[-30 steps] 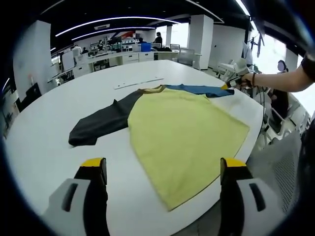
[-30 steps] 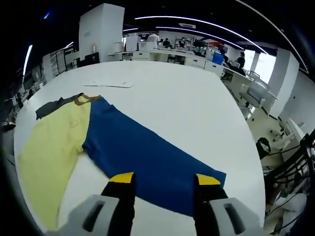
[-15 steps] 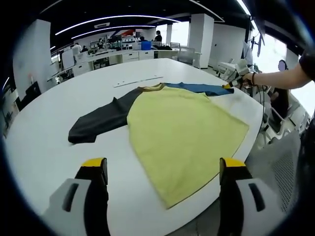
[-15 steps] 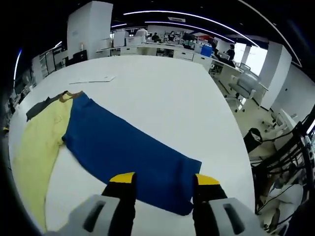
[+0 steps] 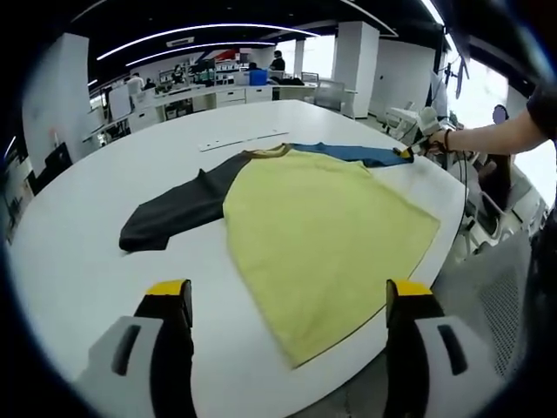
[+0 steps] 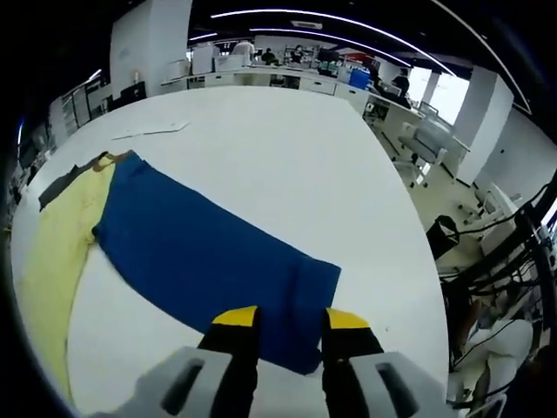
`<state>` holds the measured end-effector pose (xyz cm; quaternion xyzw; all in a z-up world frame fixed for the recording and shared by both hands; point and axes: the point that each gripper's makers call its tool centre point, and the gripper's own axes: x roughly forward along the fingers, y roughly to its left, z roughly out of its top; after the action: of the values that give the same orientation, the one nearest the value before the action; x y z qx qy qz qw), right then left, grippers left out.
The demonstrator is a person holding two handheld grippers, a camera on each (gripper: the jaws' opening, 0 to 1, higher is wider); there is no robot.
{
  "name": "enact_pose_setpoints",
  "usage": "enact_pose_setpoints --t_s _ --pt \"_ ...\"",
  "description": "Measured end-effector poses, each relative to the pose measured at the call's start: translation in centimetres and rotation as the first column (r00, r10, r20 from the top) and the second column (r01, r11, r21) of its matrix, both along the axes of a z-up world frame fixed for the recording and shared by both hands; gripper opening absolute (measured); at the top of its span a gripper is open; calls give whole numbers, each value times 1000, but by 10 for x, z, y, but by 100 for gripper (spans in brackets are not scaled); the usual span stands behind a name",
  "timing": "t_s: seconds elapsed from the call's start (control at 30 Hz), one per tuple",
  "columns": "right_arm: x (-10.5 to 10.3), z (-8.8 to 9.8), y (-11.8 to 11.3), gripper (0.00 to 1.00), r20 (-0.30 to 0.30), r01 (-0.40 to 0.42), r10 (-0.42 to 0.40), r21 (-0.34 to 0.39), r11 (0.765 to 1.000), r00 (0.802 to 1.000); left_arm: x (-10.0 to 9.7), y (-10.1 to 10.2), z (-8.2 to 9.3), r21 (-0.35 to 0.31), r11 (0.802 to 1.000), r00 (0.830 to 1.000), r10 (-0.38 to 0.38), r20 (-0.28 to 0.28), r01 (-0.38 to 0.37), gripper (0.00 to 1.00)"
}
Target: Fold the garment on the visible template until the final outline fits inside the template.
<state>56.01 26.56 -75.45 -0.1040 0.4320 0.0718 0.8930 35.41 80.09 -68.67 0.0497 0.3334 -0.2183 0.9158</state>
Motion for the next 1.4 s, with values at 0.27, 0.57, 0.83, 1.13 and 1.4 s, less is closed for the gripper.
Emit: enact_pose_setpoints --t_s 0.27,0.57,0.83,1.13,1.4 --pt "2 0 -8 1 2 32 -32 2 999 999 0 0 5 -33 999 1000 14 15 -14 91" --pt "4 5 -15 0 10 59 -59 -13 998 998 2 3 7 -31 999 999 23 22 -22 90" --pt "13 21 -13 0 61 74 -75 21 997 995 1 6 9 -34 999 999 33 31 -32 92" --pt "22 38 4 0 101 67 -74 66 996 992 0 7 11 -33 999 999 31 34 -30 92" --pt "42 50 21 0 131 13 -25 93 996 991 0 5 12 -50 998 999 29 31 -27 92"
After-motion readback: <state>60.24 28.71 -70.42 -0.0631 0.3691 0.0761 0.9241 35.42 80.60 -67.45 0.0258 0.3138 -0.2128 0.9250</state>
